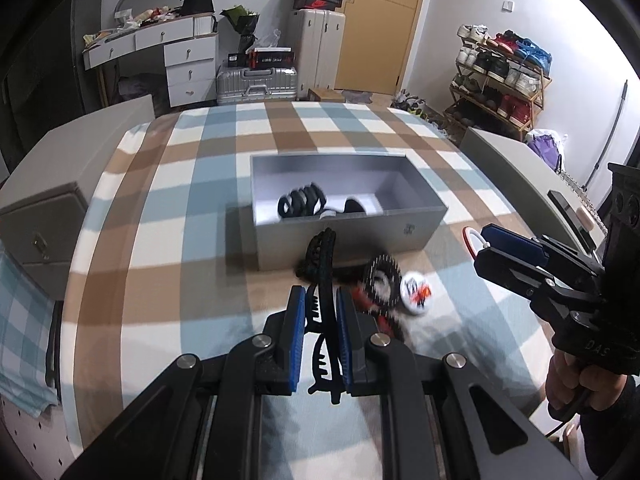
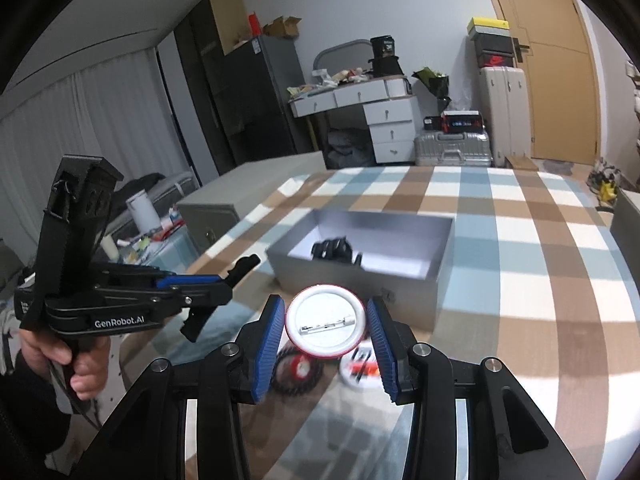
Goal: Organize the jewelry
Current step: 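Grasp the plain white round badge with the right tool while the left tool holds the clip, then lower the clip and badge into the grey box, opening both tools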
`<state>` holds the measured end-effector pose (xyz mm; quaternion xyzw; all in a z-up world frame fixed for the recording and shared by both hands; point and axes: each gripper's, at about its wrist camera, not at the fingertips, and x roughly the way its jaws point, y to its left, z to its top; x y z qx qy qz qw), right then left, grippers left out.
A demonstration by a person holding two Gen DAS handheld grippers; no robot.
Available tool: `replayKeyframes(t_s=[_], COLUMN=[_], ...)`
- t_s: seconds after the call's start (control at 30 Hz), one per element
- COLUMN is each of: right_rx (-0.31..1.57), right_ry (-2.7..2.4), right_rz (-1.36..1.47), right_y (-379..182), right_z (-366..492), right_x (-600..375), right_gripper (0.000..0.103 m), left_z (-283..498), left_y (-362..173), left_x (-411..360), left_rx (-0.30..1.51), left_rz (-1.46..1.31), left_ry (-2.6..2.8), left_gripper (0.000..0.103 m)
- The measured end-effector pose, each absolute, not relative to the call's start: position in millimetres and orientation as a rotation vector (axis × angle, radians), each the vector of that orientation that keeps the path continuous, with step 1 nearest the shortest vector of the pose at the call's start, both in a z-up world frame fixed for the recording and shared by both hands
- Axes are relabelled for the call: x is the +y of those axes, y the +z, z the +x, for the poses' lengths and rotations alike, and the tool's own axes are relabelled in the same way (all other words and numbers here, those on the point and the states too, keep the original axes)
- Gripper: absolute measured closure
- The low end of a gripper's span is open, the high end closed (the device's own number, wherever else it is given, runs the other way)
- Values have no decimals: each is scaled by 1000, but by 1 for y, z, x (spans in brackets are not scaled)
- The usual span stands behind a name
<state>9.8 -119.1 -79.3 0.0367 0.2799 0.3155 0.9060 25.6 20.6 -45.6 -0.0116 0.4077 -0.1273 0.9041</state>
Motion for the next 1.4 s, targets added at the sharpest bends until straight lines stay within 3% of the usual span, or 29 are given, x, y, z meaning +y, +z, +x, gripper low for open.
replayKeyframes(t_s=[0.73,1.4], right_rx=[546,638], right_ry=[654,625], right_rz=[57,47], right_y=[-65,-91], right_z=[106,142], right_x=[-123,-121], right_gripper=[61,61], left_z=[116,132], left_y=[-41,-55], left_x=[-18,-31], left_rx=[849,898], left_rz=[-47,-69], left_ry=[-346,-429], left_gripper=[93,93])
